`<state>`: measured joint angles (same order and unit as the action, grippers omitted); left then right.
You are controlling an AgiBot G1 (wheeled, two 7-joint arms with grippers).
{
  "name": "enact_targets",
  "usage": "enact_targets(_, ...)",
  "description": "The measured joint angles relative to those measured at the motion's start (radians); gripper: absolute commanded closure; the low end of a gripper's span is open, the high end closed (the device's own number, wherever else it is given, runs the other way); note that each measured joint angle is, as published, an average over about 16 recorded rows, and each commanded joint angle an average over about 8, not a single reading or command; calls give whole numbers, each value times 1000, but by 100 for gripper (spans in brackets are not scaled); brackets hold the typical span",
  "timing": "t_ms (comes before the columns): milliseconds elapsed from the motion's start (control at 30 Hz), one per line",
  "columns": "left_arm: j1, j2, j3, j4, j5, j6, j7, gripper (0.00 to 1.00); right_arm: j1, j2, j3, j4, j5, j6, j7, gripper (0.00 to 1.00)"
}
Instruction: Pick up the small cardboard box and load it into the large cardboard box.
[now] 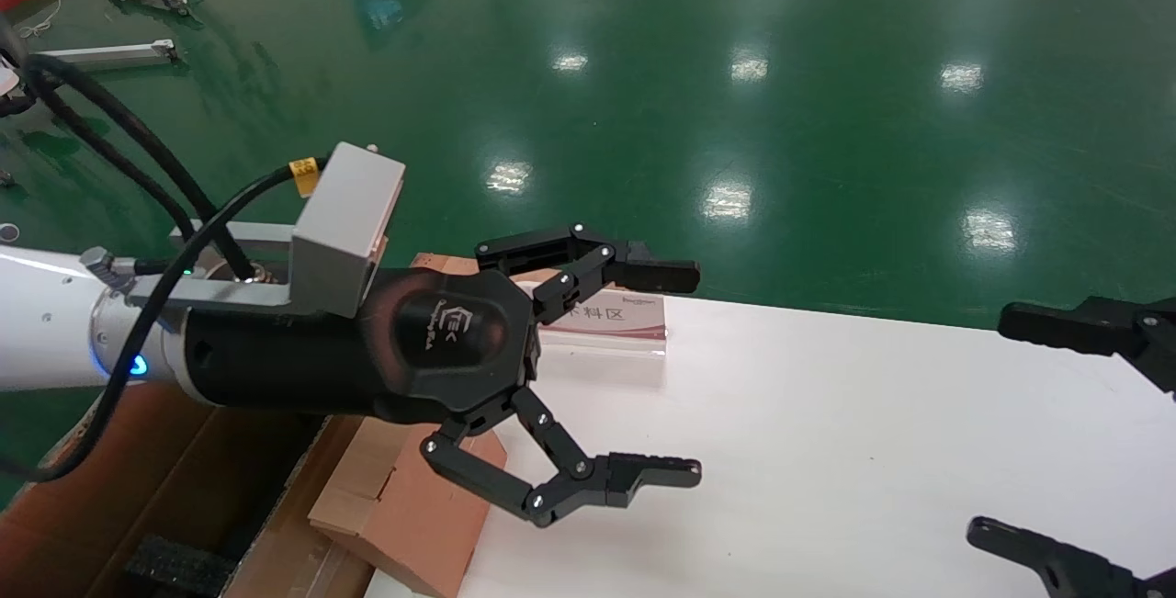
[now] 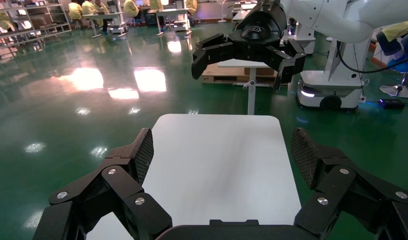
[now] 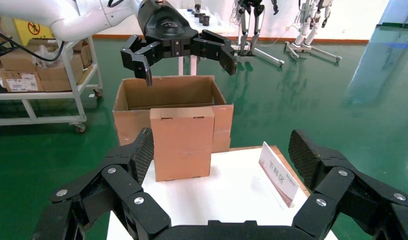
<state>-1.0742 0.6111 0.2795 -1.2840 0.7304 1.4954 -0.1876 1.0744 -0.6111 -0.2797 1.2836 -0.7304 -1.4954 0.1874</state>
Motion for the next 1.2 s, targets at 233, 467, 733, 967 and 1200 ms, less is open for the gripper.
enact_targets(233, 0, 0, 0, 0, 0, 0, 0, 0, 0, 0, 0, 0, 0, 0, 0, 0)
enact_targets(467, -2, -1, 8, 1, 11, -2, -12, 0, 0, 0, 0, 0, 0, 0, 0, 0)
enact_targets(733, -42, -24, 59, -8, 110, -27, -123, 0, 0, 0, -1, -1, 0, 0, -1, 0)
enact_targets(967, -151, -50, 153, -36, 315, -41, -342, 0, 1, 0, -1, -1, 1, 0, -1, 0)
enact_targets(1200, -321, -40, 269, -61, 592, -10, -631, 0, 1, 0, -2, -1, 1, 0, -1, 0)
